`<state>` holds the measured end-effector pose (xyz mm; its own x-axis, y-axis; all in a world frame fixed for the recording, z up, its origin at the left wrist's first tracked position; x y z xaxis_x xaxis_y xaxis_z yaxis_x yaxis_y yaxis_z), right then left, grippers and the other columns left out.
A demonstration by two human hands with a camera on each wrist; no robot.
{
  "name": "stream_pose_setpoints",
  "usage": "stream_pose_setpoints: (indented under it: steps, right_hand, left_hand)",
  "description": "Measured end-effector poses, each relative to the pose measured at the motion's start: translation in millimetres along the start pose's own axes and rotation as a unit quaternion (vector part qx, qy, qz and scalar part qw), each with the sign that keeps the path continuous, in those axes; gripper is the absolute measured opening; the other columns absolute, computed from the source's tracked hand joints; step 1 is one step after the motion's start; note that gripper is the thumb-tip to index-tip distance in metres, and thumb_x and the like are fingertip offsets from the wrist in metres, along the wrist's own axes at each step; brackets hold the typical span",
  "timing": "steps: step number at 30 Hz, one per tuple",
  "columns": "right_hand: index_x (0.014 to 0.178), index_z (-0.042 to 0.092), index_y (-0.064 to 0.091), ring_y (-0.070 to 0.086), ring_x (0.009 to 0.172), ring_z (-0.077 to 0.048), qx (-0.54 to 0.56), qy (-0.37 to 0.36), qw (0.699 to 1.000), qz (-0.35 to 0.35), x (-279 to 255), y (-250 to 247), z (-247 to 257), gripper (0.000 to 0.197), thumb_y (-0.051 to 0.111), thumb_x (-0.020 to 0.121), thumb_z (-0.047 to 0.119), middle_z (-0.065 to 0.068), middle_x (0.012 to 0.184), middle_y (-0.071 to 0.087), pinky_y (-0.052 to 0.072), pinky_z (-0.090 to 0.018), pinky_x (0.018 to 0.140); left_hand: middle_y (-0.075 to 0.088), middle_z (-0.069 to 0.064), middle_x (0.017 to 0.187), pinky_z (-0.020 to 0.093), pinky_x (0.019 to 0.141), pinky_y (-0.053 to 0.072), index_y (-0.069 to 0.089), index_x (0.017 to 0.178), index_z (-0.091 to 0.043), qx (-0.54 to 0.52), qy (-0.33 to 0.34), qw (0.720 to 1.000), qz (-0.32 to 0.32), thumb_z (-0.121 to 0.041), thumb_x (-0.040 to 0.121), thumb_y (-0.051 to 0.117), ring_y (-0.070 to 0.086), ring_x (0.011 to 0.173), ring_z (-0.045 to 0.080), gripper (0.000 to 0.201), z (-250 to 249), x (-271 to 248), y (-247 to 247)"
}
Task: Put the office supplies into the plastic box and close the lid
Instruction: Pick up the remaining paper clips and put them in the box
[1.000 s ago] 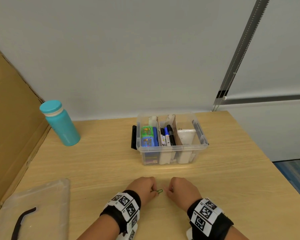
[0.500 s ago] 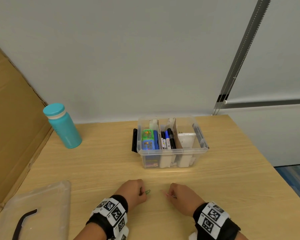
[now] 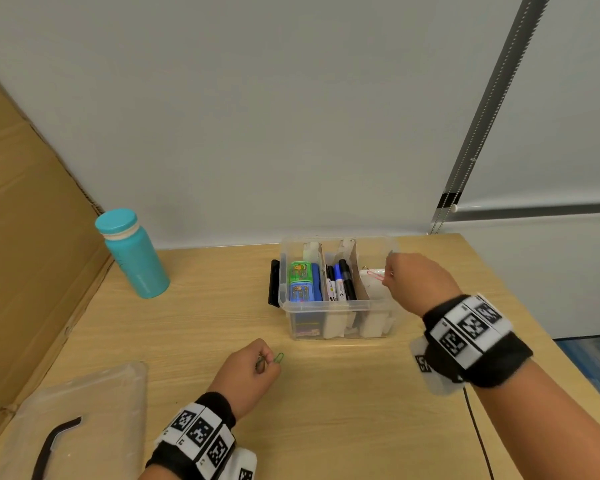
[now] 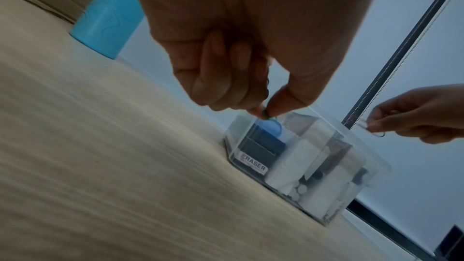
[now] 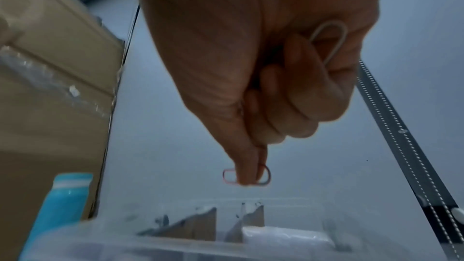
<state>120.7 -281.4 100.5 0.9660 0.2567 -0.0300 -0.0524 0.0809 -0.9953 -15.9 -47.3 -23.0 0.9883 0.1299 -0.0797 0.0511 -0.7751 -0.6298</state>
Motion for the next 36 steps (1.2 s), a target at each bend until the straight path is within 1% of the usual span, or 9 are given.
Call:
stream_pose_setpoints:
  steps: [5,9,14,17,19,22,24,27,36]
  right_hand:
    - [0.113,0.008,0.060,0.062,0.091,-0.022,-0.085,-0.001,0.991,0.106,40,28,11,0.021,0.055,0.093,0.014,-0.007,0.100,0.063,0.052,-0.030,0.082]
    - [0.116,0.004,0.059,0.057,0.094,-0.021,-0.069,-0.010,0.980,0.185,57,49,16,0.024,0.053,0.094,0.012,-0.010,0.105,0.061,0.047,-0.028,0.090]
    - [0.074,0.017,0.052,0.053,0.087,-0.017,0.003,-0.032,0.980,0.198,56,58,10,0.022,0.047,0.095,0.011,-0.005,0.099,0.059,0.042,-0.024,0.082]
    - [0.099,0.015,0.064,0.059,0.089,-0.016,0.121,-0.041,0.985,0.115,41,50,0,0.019,0.046,0.097,0.016,-0.003,0.103,0.065,0.044,-0.021,0.078]
    - [0.109,0.016,0.063,0.060,0.088,-0.013,0.171,-0.044,0.984,-0.023,26,41,-13,0.020,0.047,0.097,0.019,-0.001,0.103,0.065,0.044,-0.016,0.072]
    - [0.125,0.015,0.056,0.051,0.109,-0.014,0.166,-0.029,0.966,-0.196,-2,45,-38,0.032,0.047,0.096,0.021,-0.002,0.123,0.059,0.045,-0.026,0.090]
    - [0.143,0.018,0.041,0.043,0.126,-0.017,0.191,-0.014,0.964,-0.183,-13,67,-48,0.045,0.040,0.099,0.025,0.000,0.143,0.046,0.037,-0.032,0.104]
    - [0.150,0.028,0.025,0.036,0.132,-0.014,0.263,-0.022,0.949,-0.173,-17,92,-50,0.049,0.029,0.101,0.029,0.011,0.155,0.026,0.030,-0.025,0.105]
    - [0.149,0.023,0.031,0.028,0.138,-0.002,0.297,-0.024,0.925,-0.235,-12,108,-49,0.060,0.013,0.096,0.045,0.015,0.156,0.023,0.025,-0.024,0.110]
  left_hand:
    - [0.047,-0.006,0.062,0.022,0.057,0.037,0.052,0.078,-0.022,-0.004,-0.010,1.000,0.008,-0.023,0.087,0.056,0.040,0.056,0.008,0.011,-2,0,-2]
    - [0.048,-0.005,0.064,0.021,0.055,0.035,0.051,0.080,-0.021,-0.009,-0.012,1.000,0.000,-0.024,0.089,0.054,0.039,0.055,0.007,0.010,0,-1,-7]
    - [0.049,-0.005,0.065,0.020,0.054,0.034,0.051,0.083,-0.018,-0.010,-0.019,1.000,-0.004,-0.025,0.090,0.053,0.040,0.055,0.008,0.010,6,-3,-9]
    - [0.048,-0.005,0.065,0.018,0.054,0.034,0.051,0.083,-0.017,-0.013,-0.027,1.000,0.002,-0.025,0.090,0.052,0.039,0.055,0.007,0.011,10,-5,-6]
    - [0.047,-0.007,0.063,0.015,0.052,0.032,0.051,0.081,-0.020,-0.010,-0.027,1.000,0.009,-0.025,0.090,0.052,0.038,0.054,0.005,0.011,9,-6,-4]
    - [0.044,-0.008,0.060,0.015,0.050,0.032,0.049,0.079,-0.023,-0.009,-0.012,1.000,0.020,-0.024,0.090,0.052,0.036,0.051,0.003,0.012,-5,-5,-1]
    - [0.042,-0.008,0.058,0.015,0.051,0.032,0.047,0.079,-0.026,0.003,0.012,0.999,0.033,-0.024,0.090,0.052,0.035,0.049,0.003,0.012,-26,1,3]
    - [0.044,-0.007,0.060,0.016,0.052,0.034,0.045,0.084,-0.028,0.068,0.056,0.995,0.050,-0.029,0.091,0.050,0.036,0.050,0.004,0.009,-67,17,12]
    - [0.064,0.011,0.087,0.038,0.065,0.048,0.043,0.119,-0.007,0.345,0.135,0.927,0.064,-0.013,0.093,0.042,0.057,0.071,0.029,0.027,-187,107,65]
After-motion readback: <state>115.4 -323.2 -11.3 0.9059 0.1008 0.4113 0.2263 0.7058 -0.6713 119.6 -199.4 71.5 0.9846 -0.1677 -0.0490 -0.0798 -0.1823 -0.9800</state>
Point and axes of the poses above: each hand's wrist, its own x-axis towards the middle knuckle, its own y-axis out of the palm, z = x × y, the point moved 5 cm from there along x, towards the middle knuckle
